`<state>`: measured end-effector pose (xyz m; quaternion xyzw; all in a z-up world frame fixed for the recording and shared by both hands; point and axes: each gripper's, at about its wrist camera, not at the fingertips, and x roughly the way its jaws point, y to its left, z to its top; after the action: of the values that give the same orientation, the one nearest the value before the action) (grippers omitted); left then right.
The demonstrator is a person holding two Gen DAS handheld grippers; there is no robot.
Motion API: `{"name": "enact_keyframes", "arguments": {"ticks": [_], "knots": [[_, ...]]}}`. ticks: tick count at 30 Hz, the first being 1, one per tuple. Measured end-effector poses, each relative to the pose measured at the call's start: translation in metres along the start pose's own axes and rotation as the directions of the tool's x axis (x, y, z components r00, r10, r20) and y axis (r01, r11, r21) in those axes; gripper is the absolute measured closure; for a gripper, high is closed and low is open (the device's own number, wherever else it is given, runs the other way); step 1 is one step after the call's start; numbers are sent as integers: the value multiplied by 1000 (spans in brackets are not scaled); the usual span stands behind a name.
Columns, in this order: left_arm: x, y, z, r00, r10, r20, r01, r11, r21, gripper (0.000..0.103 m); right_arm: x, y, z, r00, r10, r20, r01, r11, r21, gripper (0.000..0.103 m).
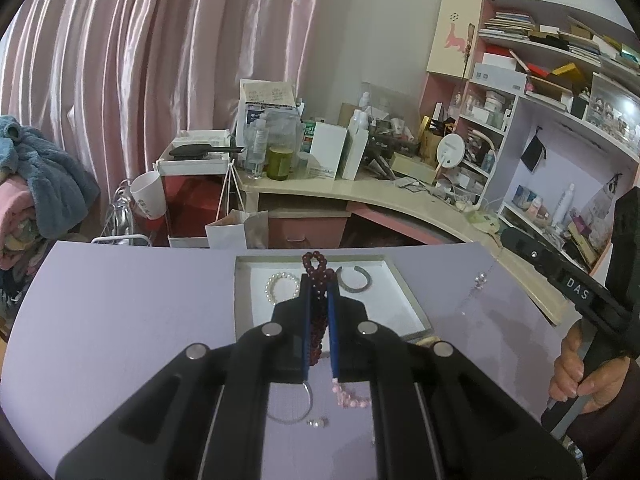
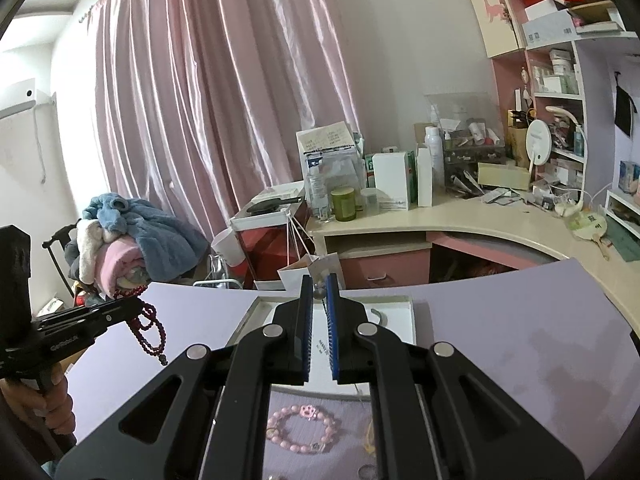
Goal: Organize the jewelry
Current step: 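Carry the earrings and red bracelet into the white tray and release both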
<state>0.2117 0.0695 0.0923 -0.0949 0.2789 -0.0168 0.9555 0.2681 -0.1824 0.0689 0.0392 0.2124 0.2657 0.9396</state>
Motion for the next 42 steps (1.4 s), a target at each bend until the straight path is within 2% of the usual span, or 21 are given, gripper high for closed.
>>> {"name": "enact_keyframes", "arguments": {"ticks": [5, 10, 19, 25, 27, 29, 30, 38, 42], "knots": [[25, 8, 10, 1000, 3, -20, -3, 1000, -6, 95, 29, -9, 7, 1000, -4, -31, 4, 1000, 25, 96], [55, 18, 14, 998, 7, -55, -8, 1000, -18, 95, 69, -19, 3, 995, -3, -102, 9, 998, 64, 96], [105, 31, 19, 994, 2, -110, -6, 999, -35, 95, 136, -27, -19, 971, -38, -235, 51, 997, 51, 96], [132, 35, 19, 990, -8, -142, 4, 999, -33, 95, 158, -34, -29, 957, -43, -286, 61, 997, 54, 95], [139, 35, 19, 989, -12, -150, 7, 999, -32, 95, 159, -36, -31, 954, -40, -297, 59, 997, 56, 90], [147, 34, 19, 987, -15, -158, 10, 999, -32, 95, 158, -38, -33, 954, -57, -295, 76, 996, 52, 56], [150, 34, 20, 987, -17, -162, 12, 999, -31, 95, 156, -39, -34, 956, -61, -287, 80, 995, 55, 51], [173, 33, 13, 981, -29, -194, 23, 999, -30, 95, 153, -59, -35, 951, -92, -295, 128, 986, 104, 51], [190, 32, 0, 970, -31, -239, 26, 999, -27, 95, 154, -66, -39, 945, -105, -310, 147, 982, 115, 51]]}}
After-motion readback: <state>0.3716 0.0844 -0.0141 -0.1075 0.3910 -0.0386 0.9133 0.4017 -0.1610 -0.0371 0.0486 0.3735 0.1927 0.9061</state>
